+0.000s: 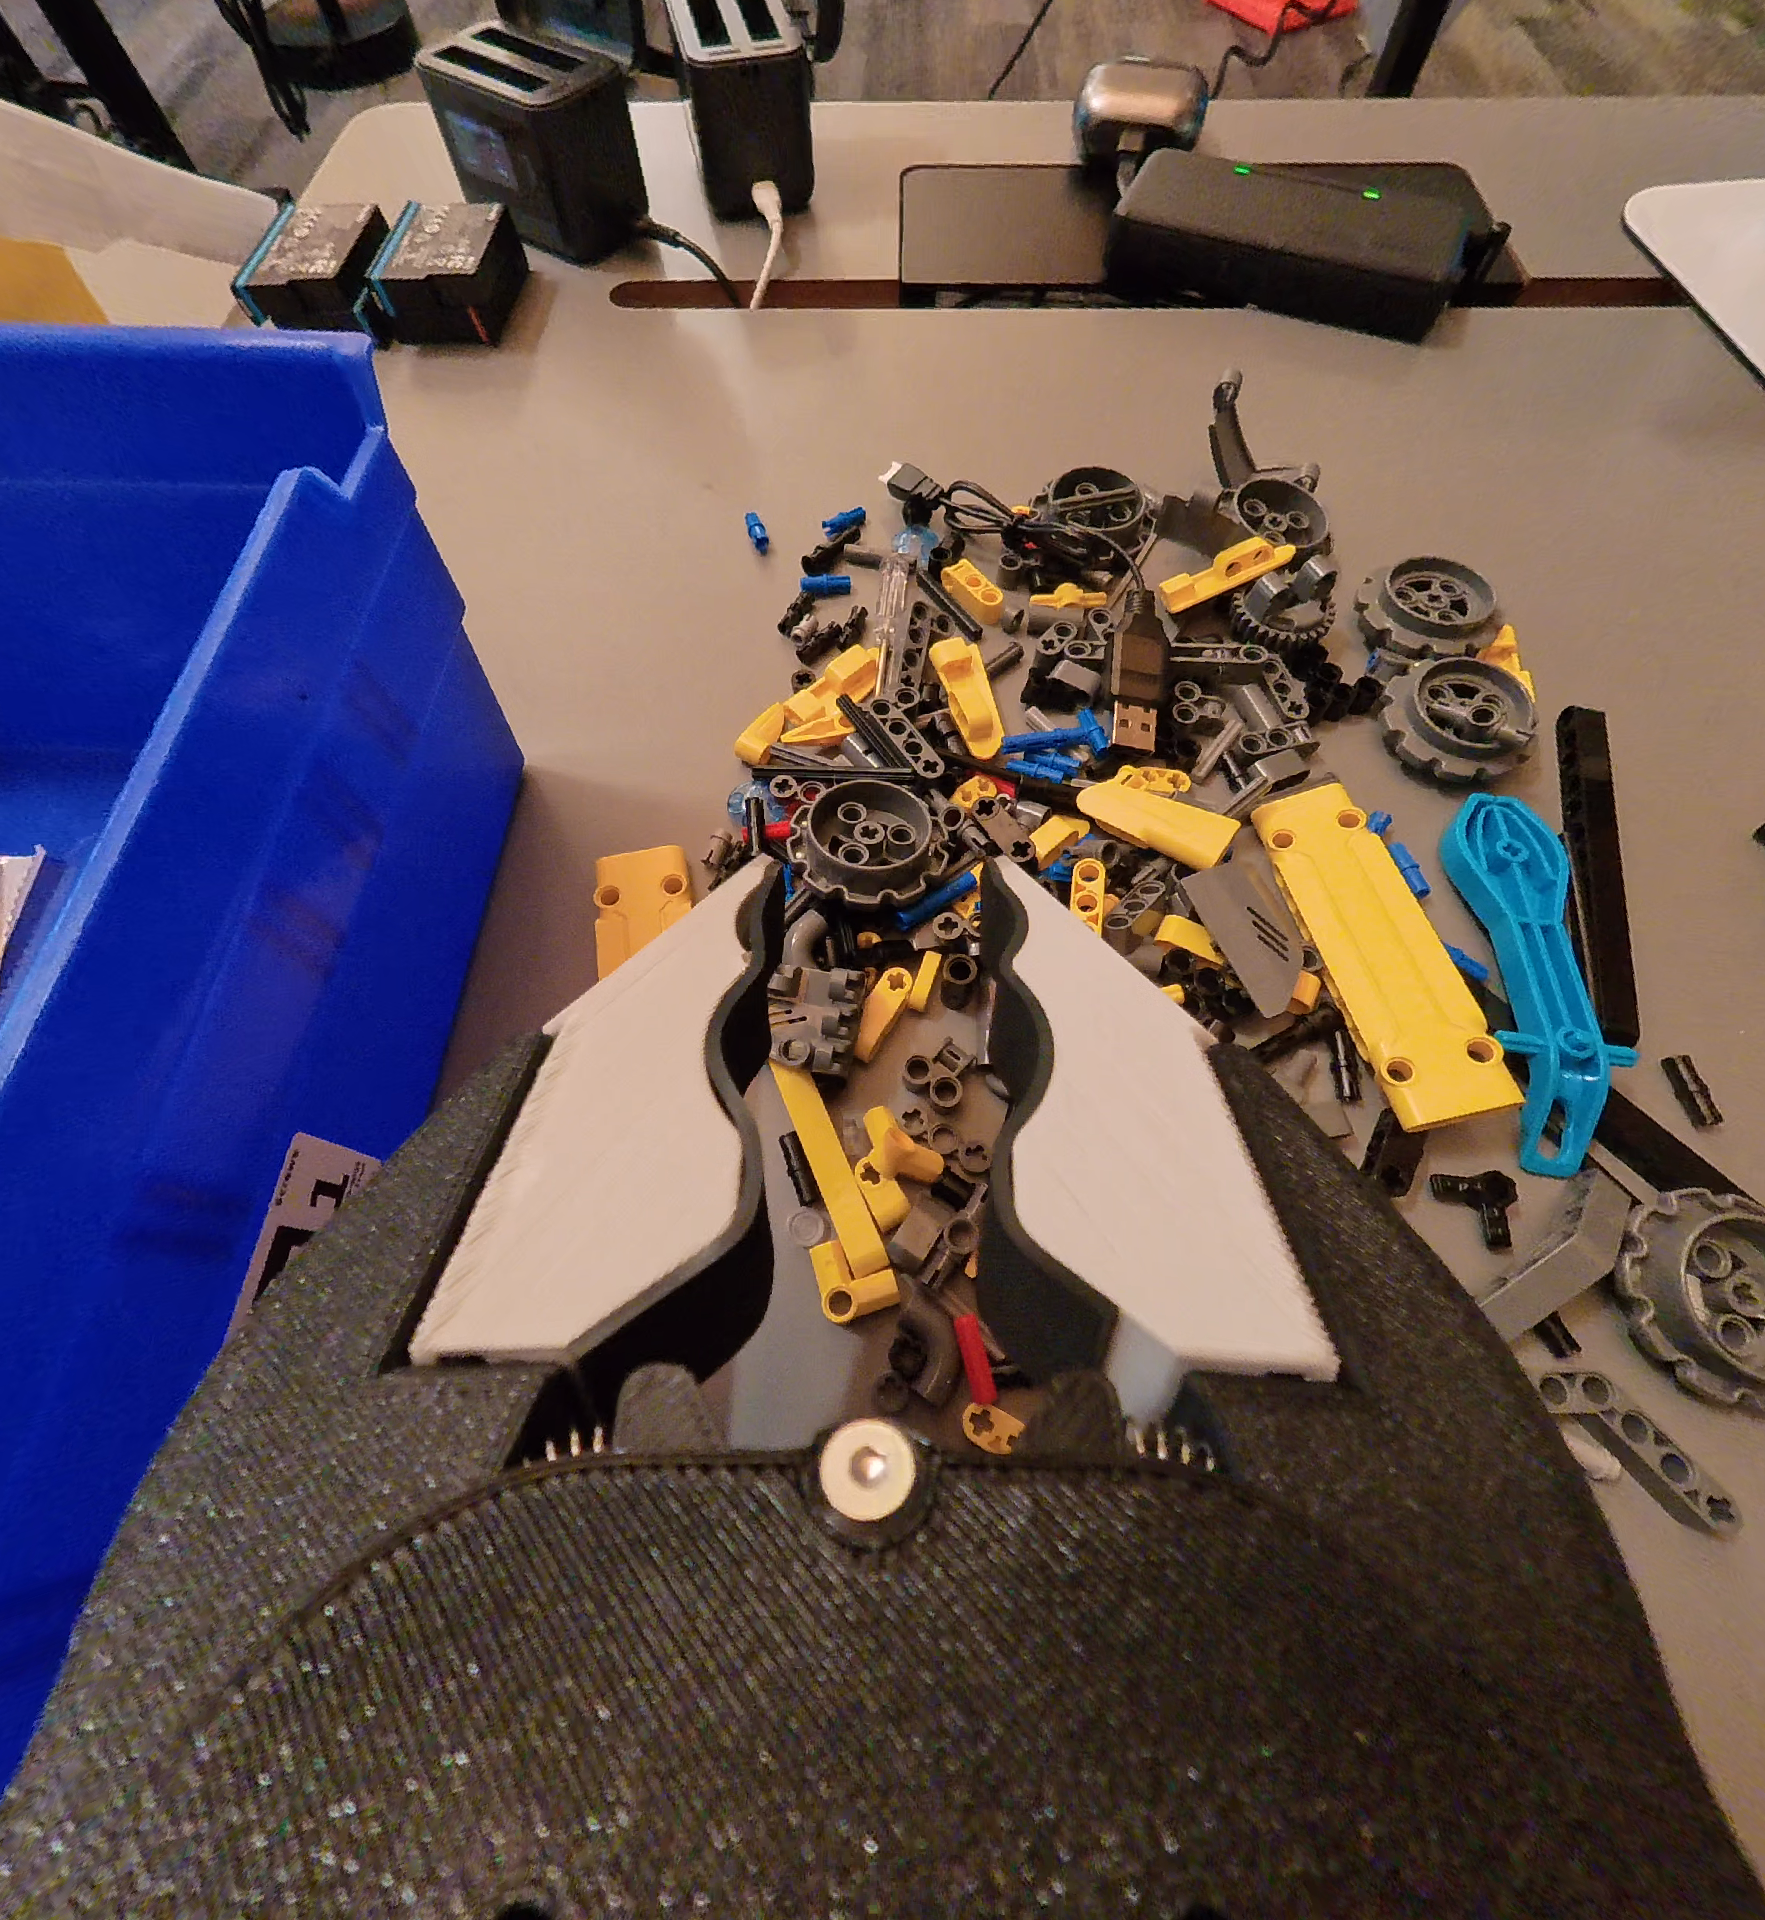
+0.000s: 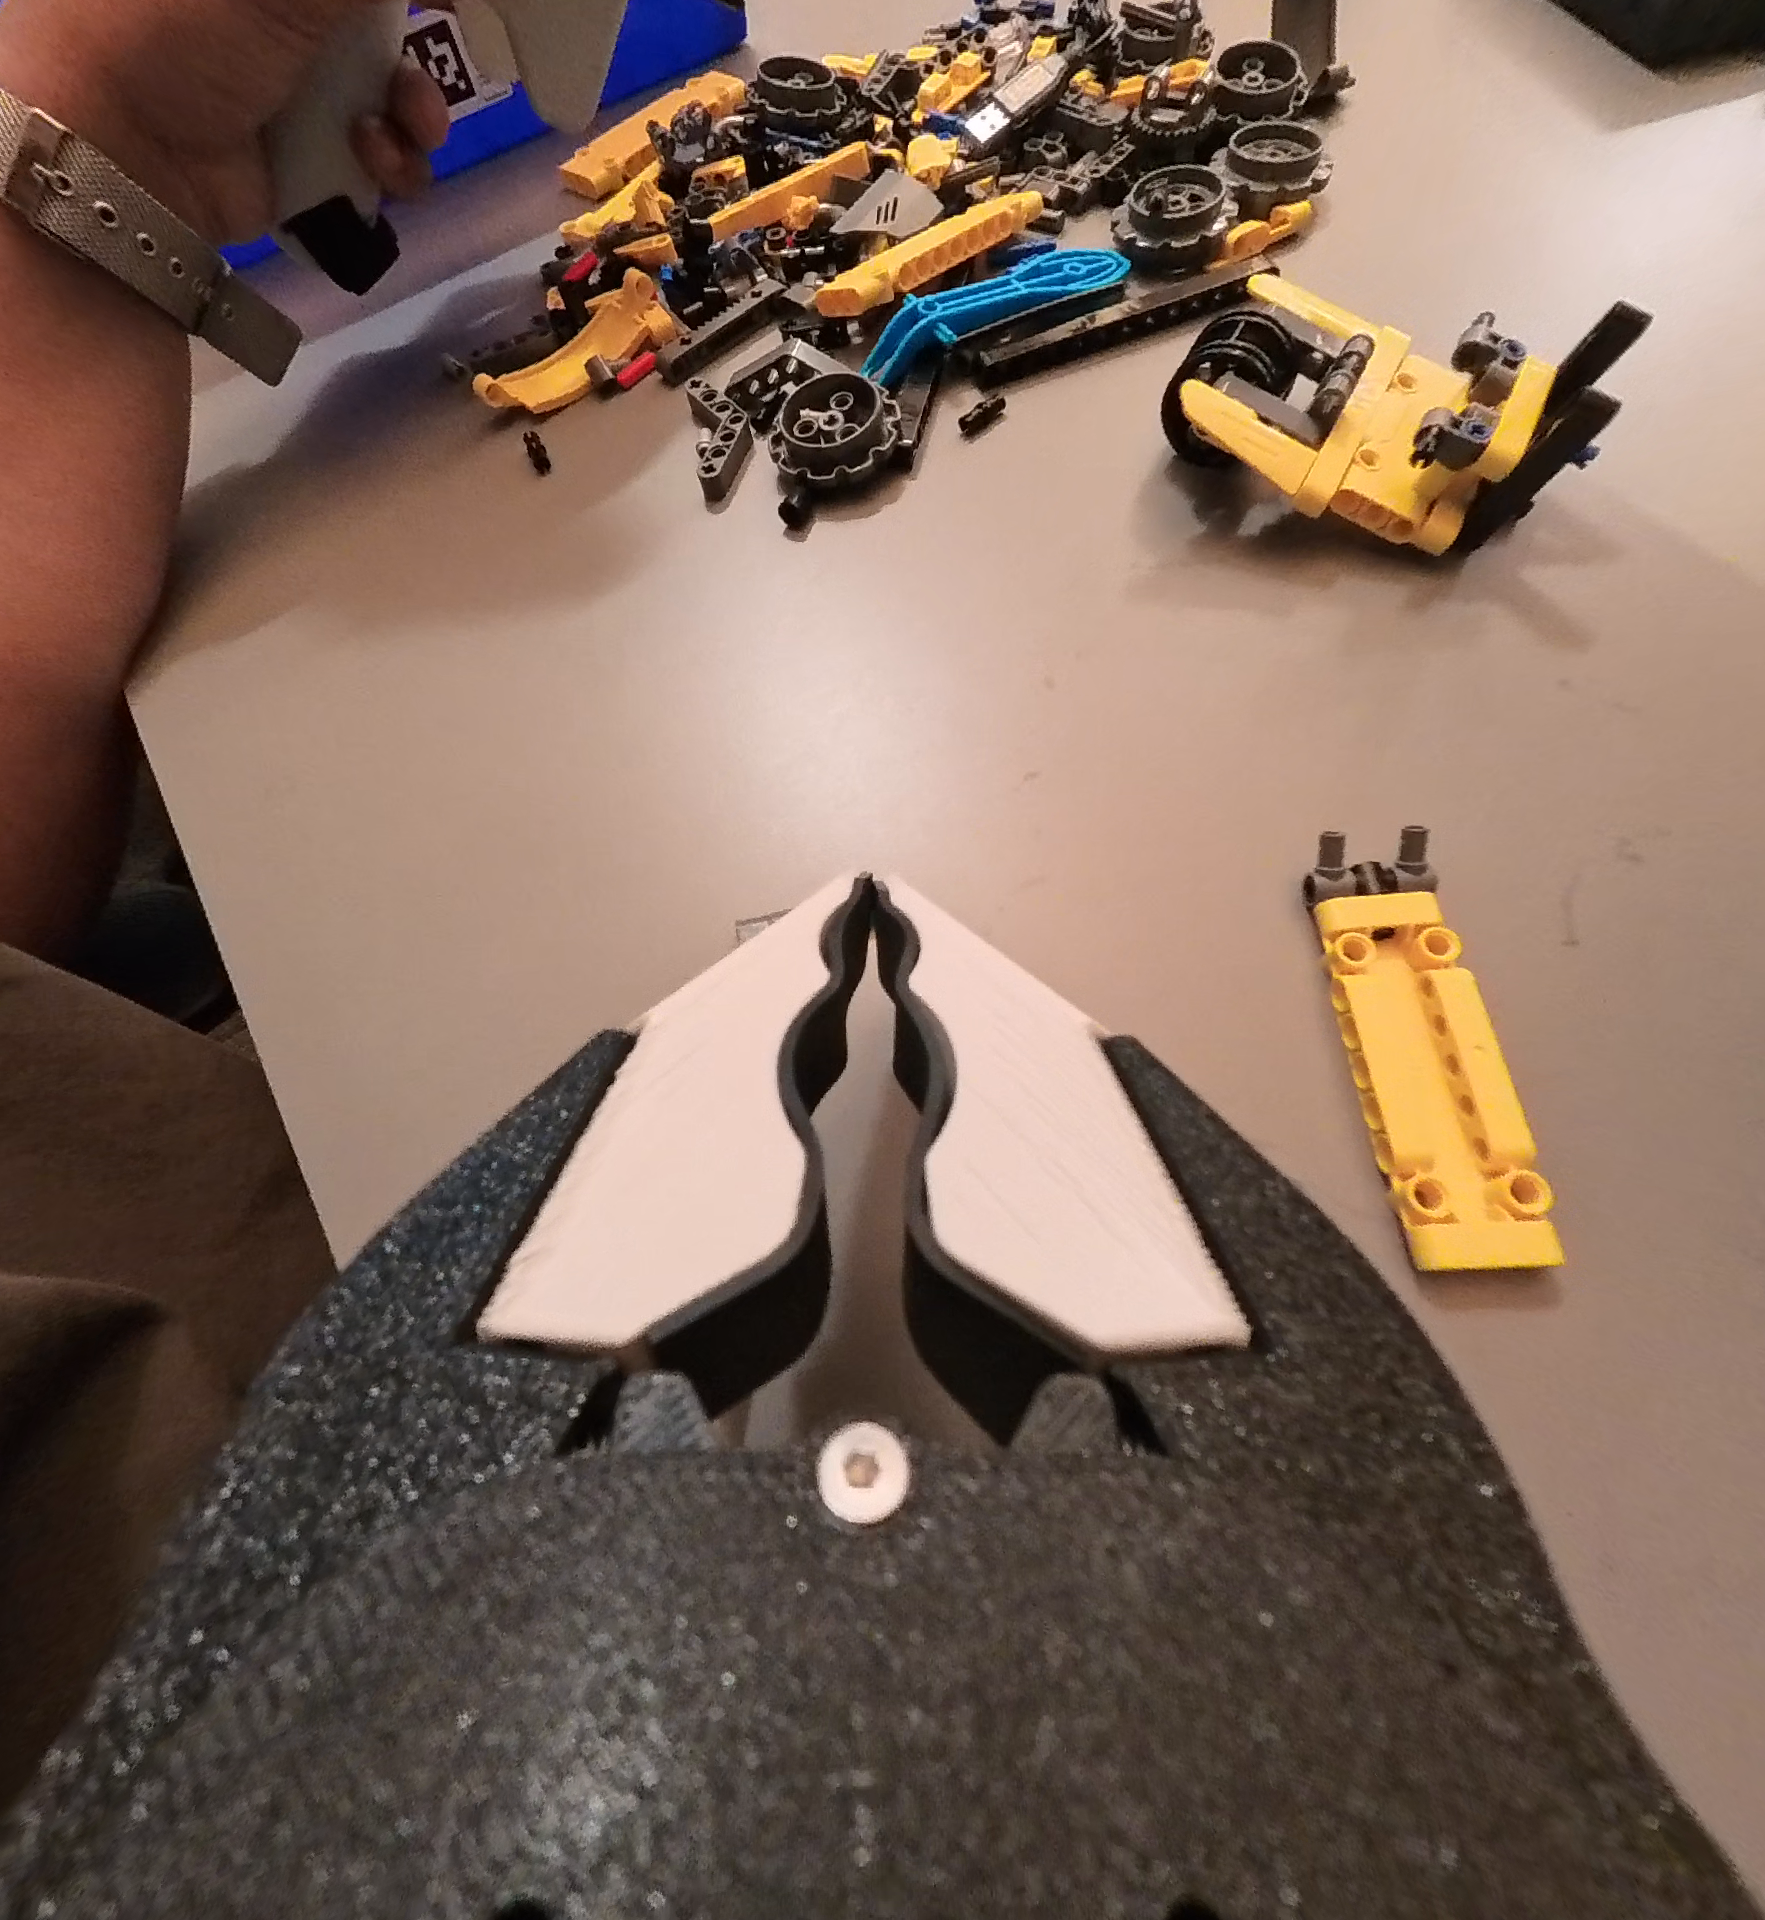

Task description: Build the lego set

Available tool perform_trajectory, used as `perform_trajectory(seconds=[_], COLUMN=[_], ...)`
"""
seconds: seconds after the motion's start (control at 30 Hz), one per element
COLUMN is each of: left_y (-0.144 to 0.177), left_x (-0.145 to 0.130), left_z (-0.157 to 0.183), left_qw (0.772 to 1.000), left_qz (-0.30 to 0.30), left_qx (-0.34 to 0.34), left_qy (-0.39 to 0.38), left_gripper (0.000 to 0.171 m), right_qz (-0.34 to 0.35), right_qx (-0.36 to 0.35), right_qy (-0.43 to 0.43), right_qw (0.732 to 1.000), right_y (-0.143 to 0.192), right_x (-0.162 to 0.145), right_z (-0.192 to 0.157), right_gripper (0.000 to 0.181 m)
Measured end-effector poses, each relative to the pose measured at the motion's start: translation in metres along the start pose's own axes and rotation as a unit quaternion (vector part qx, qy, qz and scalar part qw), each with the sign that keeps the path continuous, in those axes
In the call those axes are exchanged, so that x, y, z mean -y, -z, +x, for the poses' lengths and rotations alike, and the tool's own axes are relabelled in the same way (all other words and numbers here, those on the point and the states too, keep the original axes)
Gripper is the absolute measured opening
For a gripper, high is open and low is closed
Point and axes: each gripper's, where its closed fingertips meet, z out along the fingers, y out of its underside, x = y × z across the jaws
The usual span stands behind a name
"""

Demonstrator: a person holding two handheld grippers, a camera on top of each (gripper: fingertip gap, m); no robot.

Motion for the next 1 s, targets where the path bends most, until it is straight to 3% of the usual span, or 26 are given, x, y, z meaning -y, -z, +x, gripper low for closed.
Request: perform_trajectory(seconds=[0.37,0.5,0.67,1.0], left_y=[0.001,0.002,0.004,0.009], left_x=[0.001,0.001,0.003,0.009], left_z=[-0.003,-0.008,-0.013,-0.017], left_qw=[1.0,1.0,1.0,0.999], left_qz=[0.003,0.005,0.012,0.025], left_qx=[0.004,0.012,0.022,0.026], left_qy=[0.005,0.01,0.012,0.011], left_gripper=[0.034,0.033,0.03,0.024], right_qz=[-0.015,-0.046,-0.006,0.048], right_qx=[-0.016,-0.057,-0.054,-0.086], right_qy=[0.026,0.073,0.115,0.217], right_qw=[0.999,0.995,0.992,0.971], right_y=[-0.002,-0.003,-0.007,-0.048], right_x=[-0.003,-0.001,0.039,0.114], right_z=[0.0,0.012,0.008,0.021], right_gripper=[0.0,0.0,0.0,0.0])
